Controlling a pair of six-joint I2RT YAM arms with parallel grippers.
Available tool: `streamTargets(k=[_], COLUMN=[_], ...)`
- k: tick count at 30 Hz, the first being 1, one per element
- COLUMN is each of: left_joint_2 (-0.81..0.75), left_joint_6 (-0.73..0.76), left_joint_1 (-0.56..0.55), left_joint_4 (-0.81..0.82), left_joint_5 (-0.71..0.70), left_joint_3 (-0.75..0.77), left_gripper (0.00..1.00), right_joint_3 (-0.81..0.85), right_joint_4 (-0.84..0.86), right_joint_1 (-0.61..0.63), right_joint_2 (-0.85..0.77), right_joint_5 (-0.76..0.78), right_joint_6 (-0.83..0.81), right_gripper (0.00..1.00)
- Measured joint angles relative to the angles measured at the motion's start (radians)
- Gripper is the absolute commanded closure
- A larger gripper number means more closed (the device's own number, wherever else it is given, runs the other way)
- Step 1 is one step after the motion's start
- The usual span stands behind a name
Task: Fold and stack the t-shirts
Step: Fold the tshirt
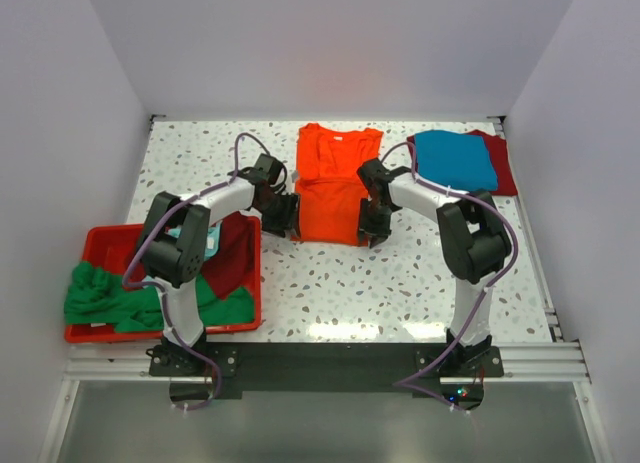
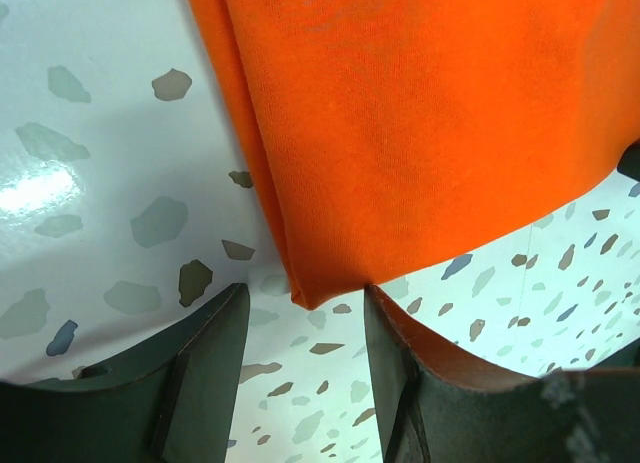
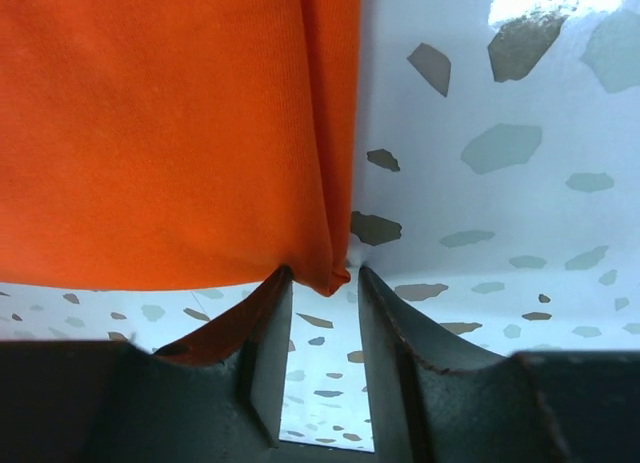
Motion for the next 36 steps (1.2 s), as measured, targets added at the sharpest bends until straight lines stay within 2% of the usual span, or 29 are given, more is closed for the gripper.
streamTargets(k=[7,23,30,34,35,36], left_joint_2=[0.0,0.003,0.011,0.016,0.016,0.016], left_joint_6=[0.003,0.007,0.0,-0.012,-0.013,-0.02], left_joint_1=[0.0,-0.029,-0.038,-0.039,-0.039,-0.04], left_joint_4=[-0.005,-0.017,-0.016,-0.011,-0.01,-0.009], left_joint_5=[-0.011,-0.014,-0.019,-0.033,-0.036,-0.039], left_joint_3=[0.0,0.0,0.0,0.0,0.0,0.0], left_gripper=[0.52,0.56,0.71,0.83,0.91,0.94], right_joint_3=[0.0,0.0,0.001,0.008,0.012,0.016], right_joint_4=[0.027,0.027,0.027,0.026,0.026,0.025], right_joint_1=[0.0,0.0,0.0,0.0,0.0,0.0], right_joint_2=[0.0,0.0,0.0,0.002,0.003,0.003], right_joint_5=[0.002,0.003,0.003,0.003,0.003,0.003], right_joint_6=[-0.002,-0.007,-0.011,-0.018,-0.019,-0.021], right_gripper=[0.73,0.74,0.76,0.88,0.9,0.92])
